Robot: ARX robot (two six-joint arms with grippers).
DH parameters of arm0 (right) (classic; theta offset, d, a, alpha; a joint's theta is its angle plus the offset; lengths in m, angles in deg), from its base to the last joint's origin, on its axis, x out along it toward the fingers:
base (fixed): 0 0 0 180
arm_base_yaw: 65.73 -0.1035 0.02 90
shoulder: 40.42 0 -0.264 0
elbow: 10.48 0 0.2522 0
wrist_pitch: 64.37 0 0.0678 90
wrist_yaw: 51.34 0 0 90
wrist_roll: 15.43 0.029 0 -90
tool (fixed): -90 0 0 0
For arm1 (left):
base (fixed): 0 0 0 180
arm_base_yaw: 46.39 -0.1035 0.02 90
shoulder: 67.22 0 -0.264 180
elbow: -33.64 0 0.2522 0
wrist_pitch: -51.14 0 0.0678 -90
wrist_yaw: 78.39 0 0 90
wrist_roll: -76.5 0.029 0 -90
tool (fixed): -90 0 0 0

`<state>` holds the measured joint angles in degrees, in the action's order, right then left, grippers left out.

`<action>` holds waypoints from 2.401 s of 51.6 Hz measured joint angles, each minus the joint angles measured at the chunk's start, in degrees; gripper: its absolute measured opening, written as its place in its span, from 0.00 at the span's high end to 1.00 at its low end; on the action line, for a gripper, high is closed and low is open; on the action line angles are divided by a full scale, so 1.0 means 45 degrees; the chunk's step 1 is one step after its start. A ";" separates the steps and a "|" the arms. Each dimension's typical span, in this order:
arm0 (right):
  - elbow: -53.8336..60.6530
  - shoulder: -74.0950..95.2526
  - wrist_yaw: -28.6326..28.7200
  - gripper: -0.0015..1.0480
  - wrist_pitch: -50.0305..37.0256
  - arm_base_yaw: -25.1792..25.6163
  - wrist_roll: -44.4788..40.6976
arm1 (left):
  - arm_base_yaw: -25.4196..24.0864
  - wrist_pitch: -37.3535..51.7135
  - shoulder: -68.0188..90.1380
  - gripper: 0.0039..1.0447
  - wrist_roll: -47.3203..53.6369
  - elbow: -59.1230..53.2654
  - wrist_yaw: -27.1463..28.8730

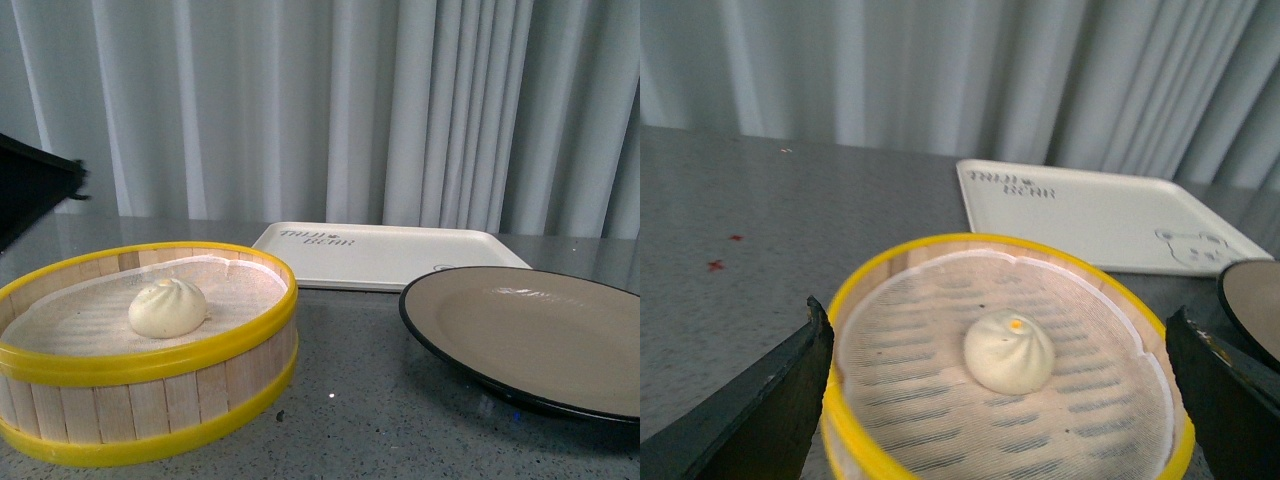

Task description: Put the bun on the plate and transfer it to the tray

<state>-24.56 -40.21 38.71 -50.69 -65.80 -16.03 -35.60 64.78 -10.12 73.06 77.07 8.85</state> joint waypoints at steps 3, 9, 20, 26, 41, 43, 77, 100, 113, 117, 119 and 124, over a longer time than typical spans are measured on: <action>0.0000 0.0000 0.0005 0.08 0.0000 0.0000 0.0000 | 0.0476 -0.0495 0.0957 0.06 0.0442 0.0903 -0.0495; 0.0000 0.0000 0.0005 0.08 0.0000 0.0000 0.0000 | 0.0976 -0.1515 0.2336 0.06 0.0801 0.2336 -0.0277; 0.0000 0.0000 0.0005 0.08 0.0000 0.0000 0.0000 | 0.1331 -0.3570 0.4410 0.06 0.1239 0.4201 0.0515; 0.0000 0.0000 0.0005 0.08 0.0000 -0.0005 0.0000 | 0.1355 -0.3750 0.5391 0.06 0.1287 0.4915 0.0670; 0.0000 0.0000 0.0005 0.08 0.0000 0.0000 0.0000 | 0.1209 -0.4425 0.6606 0.06 0.1190 0.6484 0.1307; 0.0000 0.0000 0.0005 0.08 0.0000 -0.0005 0.0000 | 0.1185 -0.4619 0.6766 0.06 0.1190 0.6674 0.1394; 0.0000 0.0000 0.0005 0.08 0.0000 0.0000 0.0000 | 0.1117 -0.5333 0.7703 0.06 0.0214 0.7014 0.2157; -0.0005 0.0000 0.0005 0.08 0.0000 -0.0005 0.0000 | 0.1258 -0.5605 0.8155 0.06 0.0219 0.7208 0.2414; 0.0000 0.0000 0.0005 0.08 0.0000 0.0000 0.0000 | 0.1394 -0.5770 0.8301 0.33 0.0330 0.7223 0.2487; 0.0000 0.0000 0.0005 0.08 0.0000 0.0000 0.0000 | 0.1384 -0.5761 0.8286 0.42 0.0330 0.7223 0.2497; 0.0000 0.0000 0.0005 0.08 0.0000 0.0000 0.0000 | 0.1375 -0.5761 0.8272 0.47 0.0340 0.7223 0.2487; 0.0000 0.0000 0.0005 0.08 0.0000 0.0000 0.0000 | 0.1316 -0.5751 0.8174 0.59 0.0389 0.7223 0.2482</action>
<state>-24.56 -40.21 38.73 -50.69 -65.80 -16.03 -29.68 38.90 26.66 74.80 109.57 20.02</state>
